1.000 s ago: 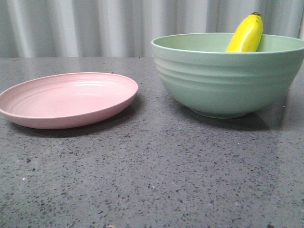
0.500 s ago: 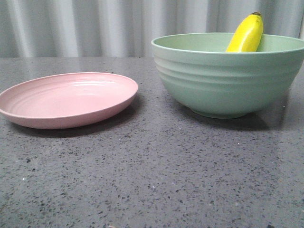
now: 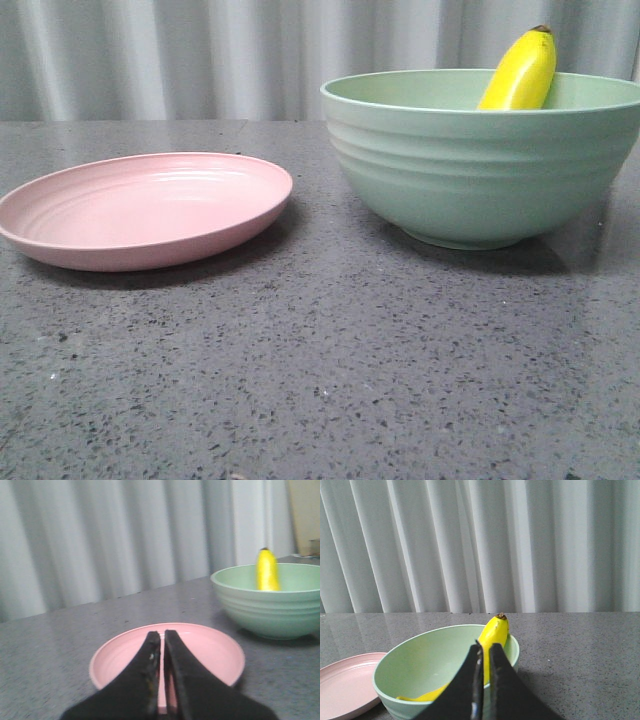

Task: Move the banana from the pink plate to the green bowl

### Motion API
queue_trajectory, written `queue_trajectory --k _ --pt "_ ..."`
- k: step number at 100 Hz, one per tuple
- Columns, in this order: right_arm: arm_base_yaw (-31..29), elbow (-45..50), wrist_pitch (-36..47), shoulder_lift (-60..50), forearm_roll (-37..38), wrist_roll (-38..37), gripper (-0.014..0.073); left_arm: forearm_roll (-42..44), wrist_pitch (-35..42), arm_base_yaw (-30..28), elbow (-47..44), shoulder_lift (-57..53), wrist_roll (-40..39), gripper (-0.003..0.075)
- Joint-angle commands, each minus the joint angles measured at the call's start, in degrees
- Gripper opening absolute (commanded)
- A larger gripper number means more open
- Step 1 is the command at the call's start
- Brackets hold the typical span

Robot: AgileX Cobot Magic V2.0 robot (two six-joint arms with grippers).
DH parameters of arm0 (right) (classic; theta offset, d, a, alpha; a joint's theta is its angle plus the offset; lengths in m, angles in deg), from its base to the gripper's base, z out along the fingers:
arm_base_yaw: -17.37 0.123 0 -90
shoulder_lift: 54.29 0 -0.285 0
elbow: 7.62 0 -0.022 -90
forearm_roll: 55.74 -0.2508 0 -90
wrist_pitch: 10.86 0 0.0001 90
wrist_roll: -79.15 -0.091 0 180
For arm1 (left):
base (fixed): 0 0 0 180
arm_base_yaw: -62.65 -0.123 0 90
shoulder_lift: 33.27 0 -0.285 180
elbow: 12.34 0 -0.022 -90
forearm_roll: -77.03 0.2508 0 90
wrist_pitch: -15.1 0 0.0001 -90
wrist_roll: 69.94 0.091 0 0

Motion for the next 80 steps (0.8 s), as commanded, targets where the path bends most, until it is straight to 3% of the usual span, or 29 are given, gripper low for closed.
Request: queue_trajectory --k 1,18,39,58,80 --pt "-0.20 -1.30 4.12 0.59 0.21 0.67 -0.0064 0.15 8.38 -5.58 -2.40 -0.41 -1.22 -0.0020" --pt "-0.20 -1.30 4.12 0.59 0.21 0.67 -0.0064 0.15 -1.88 -16.20 -3.15 -4.94 -1.22 -0.0020" --pt "-0.20 -1.30 4.12 0.59 0.21 0.67 -0.0064 0.15 -11.50 -25.30 -3.15 -10.21 -1.22 -0.0020" --pt "-0.20 -1.30 4.12 0.59 0.21 0.67 -0.0064 0.15 -22.54 -28.47 -3.15 -10.95 -1.22 -0.0020" --pt "-0.20 -1.30 4.12 0.59 0.21 0.67 -0.0064 0.15 -22.19 -28.47 -3.15 -10.95 -1.22 -0.0020"
